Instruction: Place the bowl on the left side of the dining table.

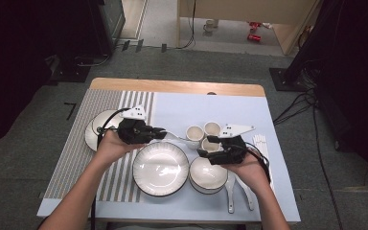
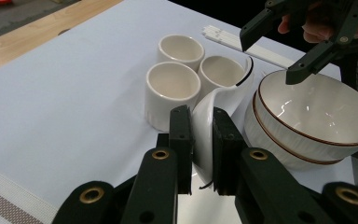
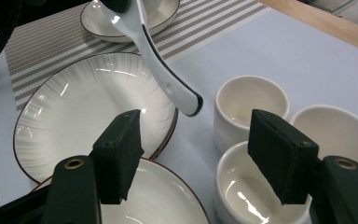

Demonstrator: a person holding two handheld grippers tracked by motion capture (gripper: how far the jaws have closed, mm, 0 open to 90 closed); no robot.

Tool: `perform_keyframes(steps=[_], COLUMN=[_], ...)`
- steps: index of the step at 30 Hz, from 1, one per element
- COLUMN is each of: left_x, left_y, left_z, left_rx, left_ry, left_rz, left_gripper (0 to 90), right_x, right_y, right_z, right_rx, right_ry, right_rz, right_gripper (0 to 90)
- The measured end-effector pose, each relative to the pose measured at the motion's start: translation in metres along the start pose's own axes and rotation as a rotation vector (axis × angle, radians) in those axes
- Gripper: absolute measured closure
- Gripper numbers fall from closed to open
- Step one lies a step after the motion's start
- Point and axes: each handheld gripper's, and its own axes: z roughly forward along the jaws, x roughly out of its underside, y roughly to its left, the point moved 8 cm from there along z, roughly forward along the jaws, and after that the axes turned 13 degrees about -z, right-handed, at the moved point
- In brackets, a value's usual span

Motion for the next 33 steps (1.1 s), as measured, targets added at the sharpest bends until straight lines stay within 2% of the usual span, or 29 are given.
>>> perform_keyframes(steps=[12, 18, 33], left_x=[-0.002, -0.003, -0.006], left_y=[0.011, 0.016, 0.031], left_z=[-0.011, -0.017, -0.031], left_rx=[-0.019, -0.032, -0.057], left_ry=[-0.029, -0.036, -0.056], left_rz=[-0.024, -0.030, -0.055], left_gripper=[82.3, 82.3, 82.2], right_x=[0.009, 0.015, 0.027], right_y=[-0.013, -0.017, -0.033], right_z=[-0.009, -0.012, -0.021], right_rx=[0.034, 0.048, 0.095], right_ry=[0.001, 0.019, 0.005], right_rz=[0.013, 0.008, 0.033], right_gripper=[32.5, 31.0, 29.8])
